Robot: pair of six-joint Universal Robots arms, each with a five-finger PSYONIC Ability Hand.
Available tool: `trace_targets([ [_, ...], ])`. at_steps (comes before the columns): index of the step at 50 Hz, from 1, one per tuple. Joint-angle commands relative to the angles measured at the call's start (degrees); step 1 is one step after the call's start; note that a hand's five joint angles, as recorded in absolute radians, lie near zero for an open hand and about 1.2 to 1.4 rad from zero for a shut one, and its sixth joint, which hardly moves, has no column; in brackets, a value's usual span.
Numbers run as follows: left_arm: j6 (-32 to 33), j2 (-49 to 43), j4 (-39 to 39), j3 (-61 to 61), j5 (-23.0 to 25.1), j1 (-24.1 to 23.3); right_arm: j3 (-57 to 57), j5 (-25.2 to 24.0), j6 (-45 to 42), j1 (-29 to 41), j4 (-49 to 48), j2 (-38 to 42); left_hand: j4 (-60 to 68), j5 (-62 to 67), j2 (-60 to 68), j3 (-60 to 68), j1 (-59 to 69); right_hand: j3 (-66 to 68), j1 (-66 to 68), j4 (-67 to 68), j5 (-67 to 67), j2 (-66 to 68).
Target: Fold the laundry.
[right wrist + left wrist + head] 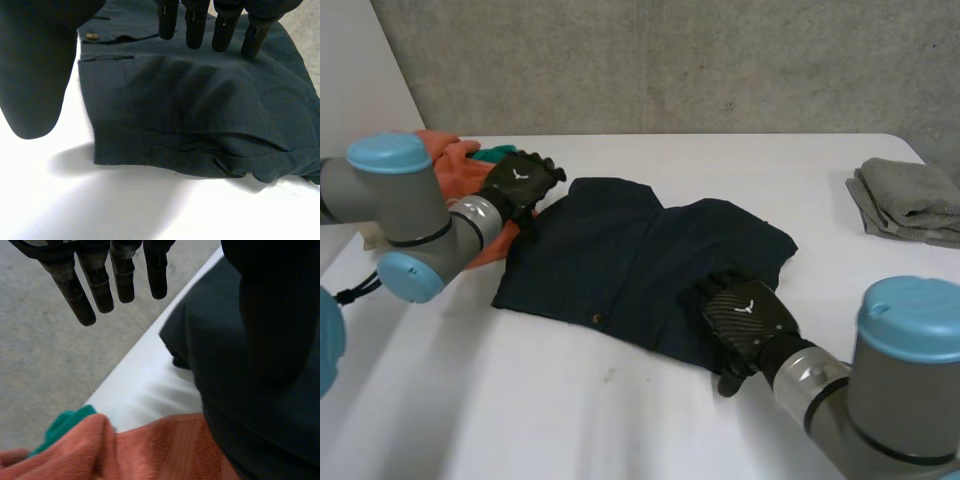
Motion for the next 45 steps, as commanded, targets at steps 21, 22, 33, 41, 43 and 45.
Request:
trace_targets([
  [21,-3.7,1.7,-4.3,3.9,-6.0,-3.8,-6.5,9.4,-6.2,2.0,-12.4,5.8,63.2,63.8,62.7,62.9,62.2,68.1,67.3,67.9,67.6,67.7],
  [22,-5.4,5.2,-4.2,1.6,-7.5,-4.6,-7.0,9.3,-6.1,1.6,-12.6,4.8,63.2,63.8,62.7,62.9,62.2,68.1,67.3,67.9,67.6,67.7],
  [33,-15.6,25.5,-3.7,-18.7,-14.5,-11.6,-28.0,8.7,-11.0,-12.1,-5.9,8.4,63.2,63.8,62.7,62.9,62.2,68.1,67.3,67.9,67.6,67.7],
  [41,-25.6,27.9,0.2,-28.0,-21.4,-24.2,-44.6,3.4,-10.1,-13.1,-8.4,20.4,63.2,63.8,62.7,62.9,62.2,68.1,67.3,67.9,67.6,67.7],
  [43,-27.8,25.5,2.7,-27.8,-24.4,-28.5,-46.0,1.8,-9.9,-13.2,-10.4,23.2,63.2,63.8,62.7,62.9,62.2,68.1,67.3,67.9,67.6,67.7],
  [45,-28.5,22.8,4.4,-26.9,-25.8,-31.2,-46.6,-0.3,-9.9,-13.1,-13.7,27.2,63.2,63.8,62.7,62.9,62.2,68.1,67.3,67.9,67.6,67.7],
])
